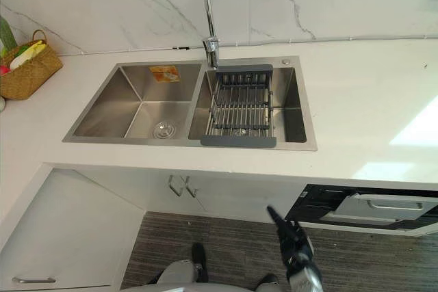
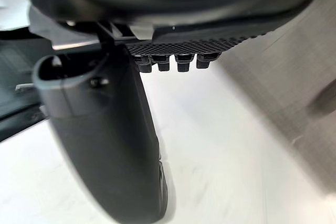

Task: Walk over to the sink, pick up the cup, carry it to the dishwasher, place the cup inside the dishwasher, then close the dishwasher door

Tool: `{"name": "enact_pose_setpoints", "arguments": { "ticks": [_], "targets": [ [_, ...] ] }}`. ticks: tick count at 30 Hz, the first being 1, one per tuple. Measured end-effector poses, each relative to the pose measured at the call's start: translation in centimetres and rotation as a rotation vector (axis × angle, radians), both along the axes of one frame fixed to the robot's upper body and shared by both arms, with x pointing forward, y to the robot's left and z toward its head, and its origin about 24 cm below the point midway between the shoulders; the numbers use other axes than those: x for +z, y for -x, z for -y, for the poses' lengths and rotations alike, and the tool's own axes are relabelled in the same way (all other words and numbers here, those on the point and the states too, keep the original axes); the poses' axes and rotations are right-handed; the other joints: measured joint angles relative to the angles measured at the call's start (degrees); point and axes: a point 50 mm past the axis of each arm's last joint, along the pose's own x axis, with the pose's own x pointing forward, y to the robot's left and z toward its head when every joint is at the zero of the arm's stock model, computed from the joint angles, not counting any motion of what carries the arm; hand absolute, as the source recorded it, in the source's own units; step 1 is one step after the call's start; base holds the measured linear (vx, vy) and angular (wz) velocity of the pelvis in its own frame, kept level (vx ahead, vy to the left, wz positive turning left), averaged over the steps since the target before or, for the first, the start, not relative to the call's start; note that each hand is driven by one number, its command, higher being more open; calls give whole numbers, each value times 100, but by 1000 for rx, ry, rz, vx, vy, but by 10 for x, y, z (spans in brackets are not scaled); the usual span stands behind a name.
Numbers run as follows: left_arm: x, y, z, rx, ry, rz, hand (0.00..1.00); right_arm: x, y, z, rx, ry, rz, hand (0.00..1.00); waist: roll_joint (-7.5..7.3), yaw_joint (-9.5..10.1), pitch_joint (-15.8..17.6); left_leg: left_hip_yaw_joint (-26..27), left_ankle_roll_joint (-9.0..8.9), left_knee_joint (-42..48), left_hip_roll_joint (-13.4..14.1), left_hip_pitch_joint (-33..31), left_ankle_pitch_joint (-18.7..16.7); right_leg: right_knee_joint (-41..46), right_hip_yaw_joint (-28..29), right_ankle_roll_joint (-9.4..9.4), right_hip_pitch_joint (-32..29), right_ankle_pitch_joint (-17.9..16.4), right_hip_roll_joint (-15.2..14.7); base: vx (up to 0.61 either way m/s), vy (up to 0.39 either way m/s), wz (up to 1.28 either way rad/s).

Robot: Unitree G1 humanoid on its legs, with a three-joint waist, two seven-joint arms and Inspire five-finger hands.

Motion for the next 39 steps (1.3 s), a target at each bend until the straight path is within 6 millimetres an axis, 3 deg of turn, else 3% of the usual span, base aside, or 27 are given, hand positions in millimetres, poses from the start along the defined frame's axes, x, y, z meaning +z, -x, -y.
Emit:
{"name": "enact_pose_setpoints", "arguments": {
  "ticks": [4, 7, 9, 13, 20, 27, 29, 32, 33, 34, 35, 36, 37, 39],
  "targets": [
    [1, -11, -1, 9, 11, 27, 100, -7, 34, 4, 13, 84, -124, 100, -189, -83, -29, 408, 21, -30, -9, 257, -12, 108, 324, -26, 4, -47, -95, 197, 38, -38],
    [2, -29, -2, -3, 29, 67, 100, -9, 45, 7, 36, 120, -175, 100, -341, -215, -39, 661, 10, -26, 28, 413, -19, 105, 546, -49, 25, -61, -89, 84, 3, -37],
    [3, -28, -7, 25, 42, 70, 100, -10, 50, 6, 62, 121, -189, 100, -412, -270, -18, 822, 9, -14, 48, 506, -20, 98, 638, -53, 74, -63, -79, 28, 6, -30],
    [2, -21, -8, 63, 77, 73, 100, -16, 59, 1, 127, 49, -260, 100, -439, -292, -18, 852, 9, -18, 69, 567, -21, 99, 668, -63, 71, -53, -69, -31, 30, -5],
    [2, -21, -5, 4, 79, 68, 100, -17, 51, 2, 205, 38, -318, 100, -442, -234, -25, 841, 31, -35, 33, 535, -108, -21, 680, -11, 65, -45, -71, -66, 62, 2],
    [0, -17, -1, -81, 87, 29, 100, -20, 59, 2, 200, 40, -427, 100, -473, -233, -203, 764, 133, -224, -223, 486, -179, -129, 571, 118, 64, 35, -243, 47, 85, 9],
    [0, -18, -1, -114, 88, 16, 100, -21, 63, 1, 174, 25, -442, 100, -507, -233, -230, 650, 200, -232, -340, 515, -224, 182, 475, 160, 32, -28, -438, 123, 96, 32],
    [1, -20, -5, -145, 100, -7, 100, -21, 62, -1, 128, 10, -438, 100, -653, -217, -316, 421, 326, -303, -669, 536, -319, 1413, 354, 448, -269, -654, -1110, 188, 121, 44],
    [1, -18, -9, -138, 113, -30, 100, -21, 64, -2, 107, 8, -441, 100, -773, -220, -365, 307, 360, -410, -850, 595, -355, 2087, 408, 449, -375, -811, -1455, 233, 115, 54],
    [0, -15, -9, -132, 137, -57, 100, -21, 62, -2, 86, 7, -433, 100, -788, -243, -358, 144, 419, -433, -971, 687, -395, 2838, 744, 340, -572, -810, -1729, 231, 123, 60],
    [0, -15, -9, -131, 148, -65, 100, -21, 61, -1, 82, 13, -426, 100, -803, -250, -354, 64, 446, -428, -1015, 727, -419, 3157, 1030, 264, -676, -759, -1802, 207, 85, 80],
    [1, -15, -11, -135, 149, -70, 100, -21, 58, -2, 75, 9, -414, 100, -834, -300, -340, -166, 494, -435, -1011, 848, -443, 3695, 1525, 56, -863, -612, -1865, 222, 14, 92],
    [1, -18, -14, -140, 139, -71, 100, -21, 55, -5, 61, -5, -401, 100, -772, -343, -331, -397, 554, -392, -930, 890, -466, 3753, 1813, 140, -939, -910, -1732, 220, -29, 93],
    [2, -21, -17, -140, 121, -74, 100, -21, 53, -7, 38, -29, -387, 100, -775, -338, -259, -609, 482, -355, -759, 941, -533, 3434, 2078, 182, -1125, -1136, -1417, 137, -48, 62]
  ]
}}
